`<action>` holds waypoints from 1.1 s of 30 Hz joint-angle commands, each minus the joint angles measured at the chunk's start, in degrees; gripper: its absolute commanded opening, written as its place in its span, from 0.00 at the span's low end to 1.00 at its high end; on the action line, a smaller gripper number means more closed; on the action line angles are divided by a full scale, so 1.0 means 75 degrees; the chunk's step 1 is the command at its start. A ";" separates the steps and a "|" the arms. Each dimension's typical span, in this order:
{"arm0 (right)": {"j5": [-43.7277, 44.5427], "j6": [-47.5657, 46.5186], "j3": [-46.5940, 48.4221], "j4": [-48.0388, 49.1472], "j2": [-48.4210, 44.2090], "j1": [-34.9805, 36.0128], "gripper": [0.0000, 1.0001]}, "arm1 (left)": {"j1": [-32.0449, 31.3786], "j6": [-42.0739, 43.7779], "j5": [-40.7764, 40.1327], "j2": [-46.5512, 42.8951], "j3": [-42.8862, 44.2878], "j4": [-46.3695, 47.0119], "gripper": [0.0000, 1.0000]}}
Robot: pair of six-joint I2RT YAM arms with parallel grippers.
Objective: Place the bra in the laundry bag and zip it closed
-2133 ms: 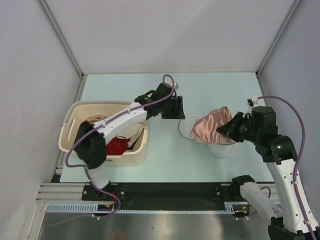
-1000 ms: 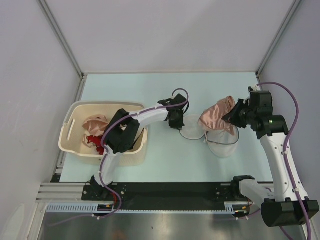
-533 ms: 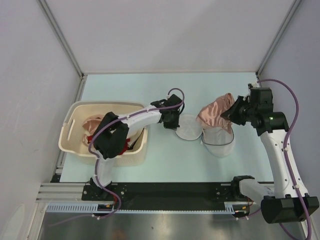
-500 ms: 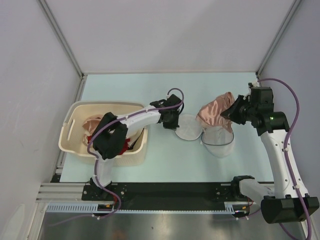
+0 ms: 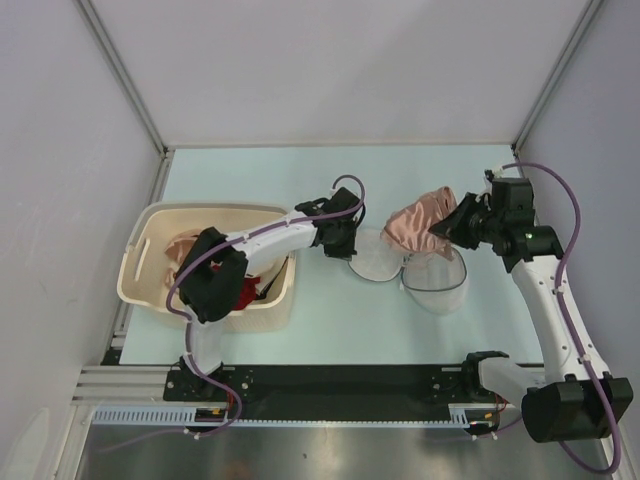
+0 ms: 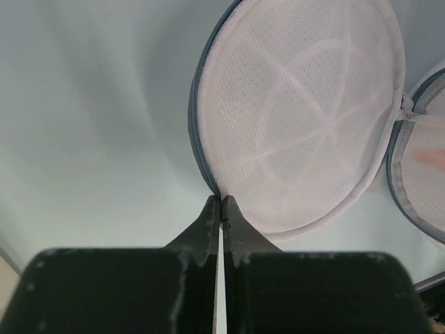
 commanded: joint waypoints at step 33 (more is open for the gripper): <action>0.2830 -0.1722 -0.1142 -0.1154 -0.0737 -0.0397 0.00 | -0.0109 0.1356 -0.0263 -0.1425 0.0811 -0.0813 0.00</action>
